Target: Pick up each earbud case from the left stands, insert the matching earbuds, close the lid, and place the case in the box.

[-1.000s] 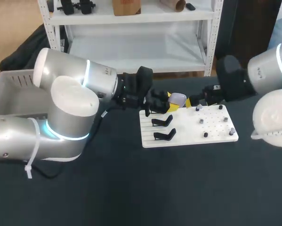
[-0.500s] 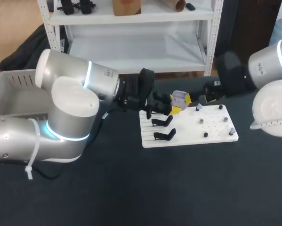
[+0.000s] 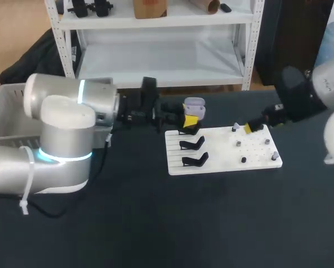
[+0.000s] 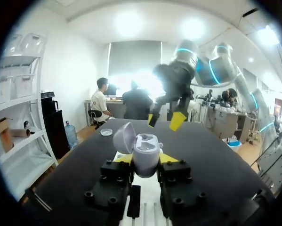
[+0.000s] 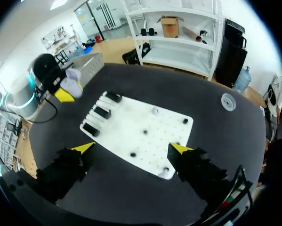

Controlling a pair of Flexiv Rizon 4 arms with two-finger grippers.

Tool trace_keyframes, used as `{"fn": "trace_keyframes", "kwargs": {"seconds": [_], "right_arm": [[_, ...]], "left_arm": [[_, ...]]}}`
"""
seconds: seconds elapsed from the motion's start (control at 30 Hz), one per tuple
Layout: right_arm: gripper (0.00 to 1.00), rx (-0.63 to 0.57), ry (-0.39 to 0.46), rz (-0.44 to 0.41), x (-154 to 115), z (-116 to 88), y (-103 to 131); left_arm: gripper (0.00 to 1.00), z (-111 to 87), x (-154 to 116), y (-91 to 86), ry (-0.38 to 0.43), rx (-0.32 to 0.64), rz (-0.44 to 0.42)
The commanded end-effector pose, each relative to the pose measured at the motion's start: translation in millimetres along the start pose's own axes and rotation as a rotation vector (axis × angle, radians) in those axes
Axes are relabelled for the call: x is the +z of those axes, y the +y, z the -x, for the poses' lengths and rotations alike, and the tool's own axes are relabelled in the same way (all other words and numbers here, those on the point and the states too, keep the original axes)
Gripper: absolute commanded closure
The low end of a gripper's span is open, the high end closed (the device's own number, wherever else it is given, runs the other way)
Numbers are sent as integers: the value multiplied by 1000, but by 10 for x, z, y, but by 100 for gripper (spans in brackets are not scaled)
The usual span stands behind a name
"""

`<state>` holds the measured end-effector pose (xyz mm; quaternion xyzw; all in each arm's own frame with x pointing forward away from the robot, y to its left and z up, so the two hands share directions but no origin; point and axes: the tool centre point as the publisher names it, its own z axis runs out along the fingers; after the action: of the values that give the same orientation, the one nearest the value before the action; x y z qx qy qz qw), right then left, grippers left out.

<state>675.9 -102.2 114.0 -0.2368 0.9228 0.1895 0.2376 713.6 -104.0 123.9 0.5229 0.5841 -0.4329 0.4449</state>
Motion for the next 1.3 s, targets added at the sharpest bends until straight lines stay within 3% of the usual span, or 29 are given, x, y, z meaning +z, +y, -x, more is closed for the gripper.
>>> {"fn": "trace_keyframes", "kwargs": {"seconds": [0.03, 0.2, 0.3, 0.57, 1.0, 1.1, 1.17, 1.2, 1.3], "right_arm": [[0, -36, 82, -256, -260, -131, 14], [0, -75, 192, -384, -284, -292, -25], [0, -71, 285, -495, -264, -396, -53], [0, -71, 367, -635, -183, -657, -143], [0, -32, 394, -661, -58, -891, -313], [16, -45, 398, -650, -2, -870, -331], [22, -54, 403, -640, 31, -860, -333], [37, -59, 407, -637, 52, -854, -333], [39, -63, 413, -626, 83, -841, -332]], "left_arm": [[100, 62, -194, -136, -71, 29, 26], [100, 223, -270, -186, -87, 59, 19], [100, 268, -301, -190, -89, 21, 24], [100, 286, -322, -195, -68, -36, -10], [100, 262, -349, -213, -63, -36, -40], [100, 262, -349, -213, -63, -36, -40], [100, 262, -349, -213, -63, -36, -40], [100, 262, -349, -213, -63, -36, -40], [100, 262, -349, -213, -63, -36, -40]]}}
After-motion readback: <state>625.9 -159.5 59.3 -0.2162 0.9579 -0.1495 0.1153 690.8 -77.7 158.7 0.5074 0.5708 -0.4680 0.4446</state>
